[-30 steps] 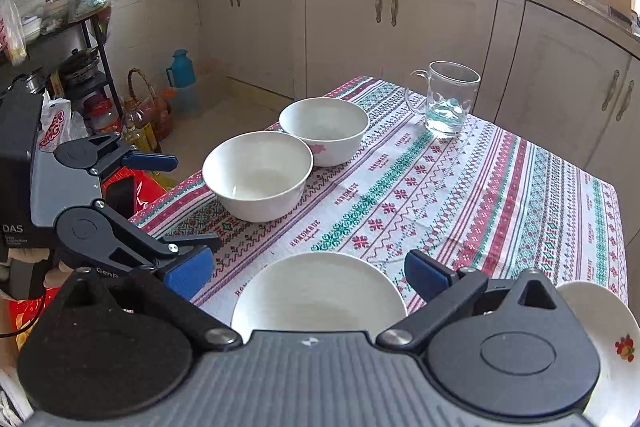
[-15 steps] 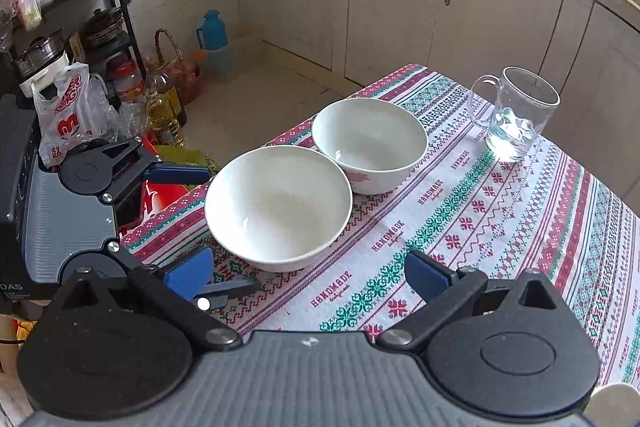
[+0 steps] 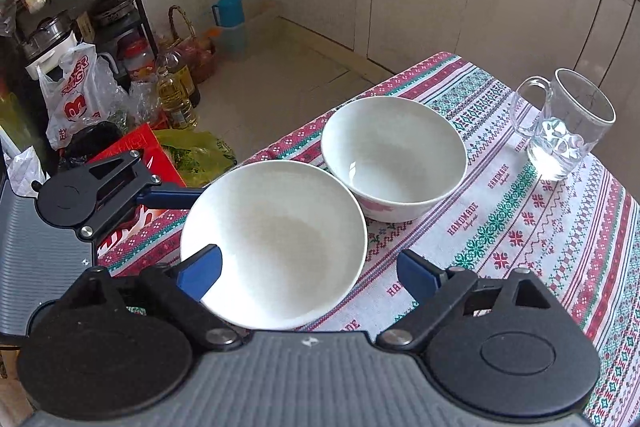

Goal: Organize plates and bowls
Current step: 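Grasp the bowl rim with the right gripper and lift it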

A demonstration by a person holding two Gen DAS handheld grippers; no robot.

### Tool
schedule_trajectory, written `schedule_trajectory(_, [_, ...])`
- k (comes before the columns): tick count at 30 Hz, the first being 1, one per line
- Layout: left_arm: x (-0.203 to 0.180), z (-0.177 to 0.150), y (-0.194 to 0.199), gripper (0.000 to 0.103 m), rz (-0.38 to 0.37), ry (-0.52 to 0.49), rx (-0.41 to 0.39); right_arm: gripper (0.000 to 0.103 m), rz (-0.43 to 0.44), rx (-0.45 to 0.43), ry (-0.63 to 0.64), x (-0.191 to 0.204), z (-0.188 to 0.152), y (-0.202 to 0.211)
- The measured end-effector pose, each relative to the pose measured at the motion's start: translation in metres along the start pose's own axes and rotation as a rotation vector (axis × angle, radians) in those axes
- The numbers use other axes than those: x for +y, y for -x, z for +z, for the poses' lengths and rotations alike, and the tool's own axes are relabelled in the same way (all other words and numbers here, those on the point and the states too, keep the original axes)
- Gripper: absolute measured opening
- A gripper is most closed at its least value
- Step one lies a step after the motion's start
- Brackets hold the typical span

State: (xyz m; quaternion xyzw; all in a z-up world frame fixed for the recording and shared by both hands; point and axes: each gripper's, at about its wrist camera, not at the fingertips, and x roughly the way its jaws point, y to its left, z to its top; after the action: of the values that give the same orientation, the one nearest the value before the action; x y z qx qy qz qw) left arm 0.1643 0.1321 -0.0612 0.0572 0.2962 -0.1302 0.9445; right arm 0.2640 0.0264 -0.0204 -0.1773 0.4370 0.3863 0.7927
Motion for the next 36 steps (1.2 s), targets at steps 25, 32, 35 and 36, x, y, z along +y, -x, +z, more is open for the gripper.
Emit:
schedule_trajectory(25, [0.004,0.004,-0.001,0.091,-0.02,-0.001,0.01,0.067,0.053,0.017,-0.033,-0.01,0.013,-0.02])
schedule_trajectory(32, [0.0,0.006,0.0,0.091,-0.016,-0.022,0.028,0.065,0.048,0.018,-0.035,-0.008,0.01,-0.017])
schedule_trajectory(35, [-0.002,0.006,0.005,0.091,-0.021,-0.022,0.029,0.065,0.049,0.015,-0.03,-0.006,0.007,-0.012])
schedule_trajectory(36, [-0.003,0.007,0.007,0.091,-0.021,-0.025,0.031,0.065,0.05,0.012,-0.029,-0.005,0.006,-0.01])
